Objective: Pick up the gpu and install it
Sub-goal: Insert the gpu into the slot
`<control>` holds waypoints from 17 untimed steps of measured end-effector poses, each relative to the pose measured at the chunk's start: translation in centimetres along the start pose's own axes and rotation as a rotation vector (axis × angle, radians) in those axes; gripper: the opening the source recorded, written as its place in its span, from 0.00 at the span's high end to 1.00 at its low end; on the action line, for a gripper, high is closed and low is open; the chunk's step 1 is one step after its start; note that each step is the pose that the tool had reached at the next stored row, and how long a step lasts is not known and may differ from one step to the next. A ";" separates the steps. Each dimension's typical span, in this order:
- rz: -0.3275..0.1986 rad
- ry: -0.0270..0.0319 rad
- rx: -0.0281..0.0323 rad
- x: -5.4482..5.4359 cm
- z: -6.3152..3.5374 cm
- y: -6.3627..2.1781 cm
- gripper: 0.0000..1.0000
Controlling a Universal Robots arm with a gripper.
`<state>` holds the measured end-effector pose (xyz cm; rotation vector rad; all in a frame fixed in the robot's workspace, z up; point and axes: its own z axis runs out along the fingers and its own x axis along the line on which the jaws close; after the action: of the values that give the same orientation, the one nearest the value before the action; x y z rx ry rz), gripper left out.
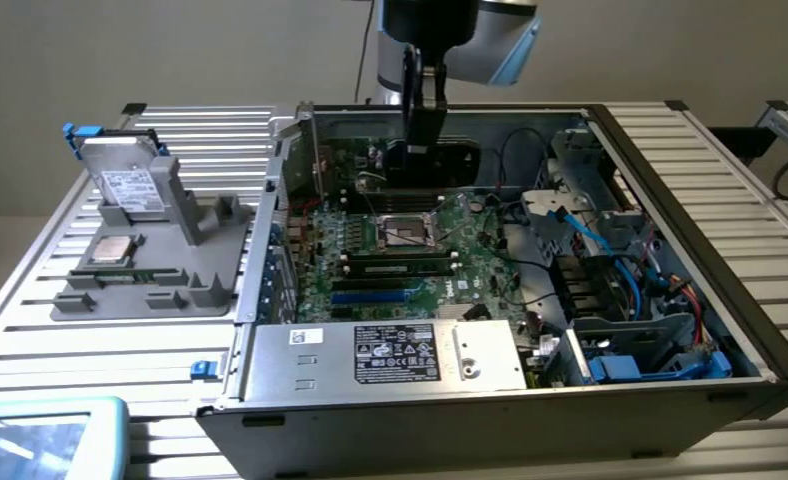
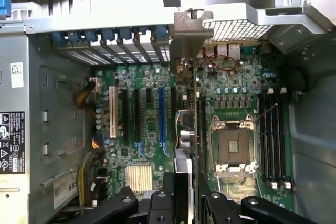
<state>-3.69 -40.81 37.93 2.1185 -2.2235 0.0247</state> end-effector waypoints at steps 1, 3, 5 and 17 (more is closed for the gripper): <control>0.000 0.0005 0.0000 0.0 0.18 0.00 0.73; 0.000 0.0022 0.0001 0.0 0.55 0.00 0.73; 0.000 0.0036 0.0002 -0.1 0.91 -0.01 0.73; 0.000 0.0093 0.0005 0.1 2.41 0.16 0.73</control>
<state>-3.95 -41.10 35.53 2.1141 -2.2187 0.0350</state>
